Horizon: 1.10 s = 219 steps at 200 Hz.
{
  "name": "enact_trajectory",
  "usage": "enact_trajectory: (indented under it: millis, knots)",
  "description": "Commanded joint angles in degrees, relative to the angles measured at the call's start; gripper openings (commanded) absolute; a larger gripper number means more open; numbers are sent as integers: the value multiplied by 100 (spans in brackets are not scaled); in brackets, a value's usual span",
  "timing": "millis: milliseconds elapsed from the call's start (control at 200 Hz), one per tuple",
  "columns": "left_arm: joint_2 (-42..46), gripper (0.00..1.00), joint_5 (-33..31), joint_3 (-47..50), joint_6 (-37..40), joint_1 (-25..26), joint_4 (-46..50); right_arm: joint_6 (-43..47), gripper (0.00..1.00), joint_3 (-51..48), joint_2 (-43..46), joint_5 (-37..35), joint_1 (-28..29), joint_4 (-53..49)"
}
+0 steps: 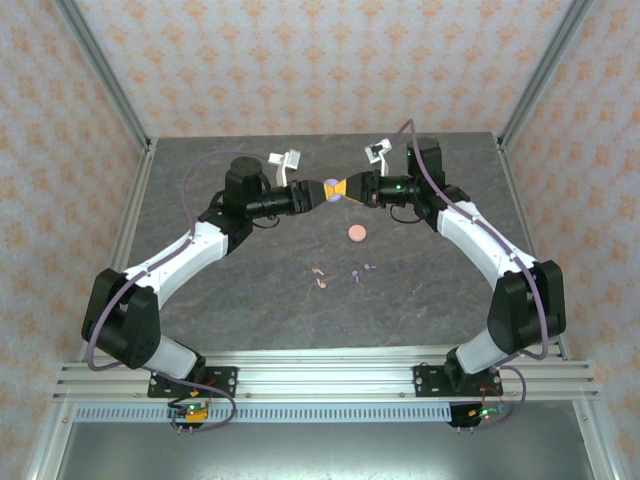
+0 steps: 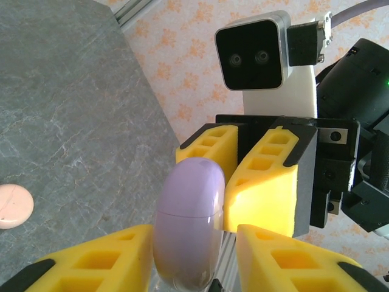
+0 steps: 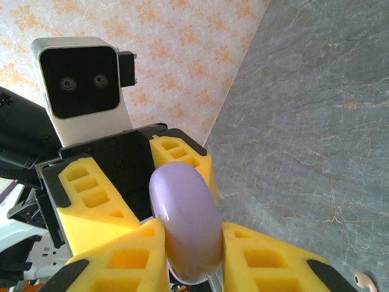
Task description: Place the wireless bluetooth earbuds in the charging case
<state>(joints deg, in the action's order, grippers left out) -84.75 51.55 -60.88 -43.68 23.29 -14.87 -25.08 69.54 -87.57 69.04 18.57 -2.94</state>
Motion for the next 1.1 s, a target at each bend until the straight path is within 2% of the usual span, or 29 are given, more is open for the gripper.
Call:
enact_trajectory:
  millis: [0, 385, 516, 621, 766, 906, 1091]
  knots:
    - [178, 39, -75, 58, -44, 57, -314, 14, 24, -54, 202, 150, -3, 260]
    - [90, 36, -75, -11, -70, 136, -358, 13, 24, -32, 188, 188, 64, 233]
    - [68, 27, -89, -22, -45, 149, -312, 34, 24, -4, 208, 176, 61, 178]
    - [90, 24, -141, -45, 28, 145, -209, 182, 25, 39, 234, 131, 66, -54]
    - [108, 21, -224, -159, 293, 148, 161, 588, 32, 152, 281, -55, 64, -674]
    - [117, 20, -303, -240, 571, 145, 436, 942, 43, 250, 418, -536, 68, -1281]
    - [150, 20, -564, -135, 878, 145, 370, 1125, 47, 276, 675, -1229, 49, -1685]
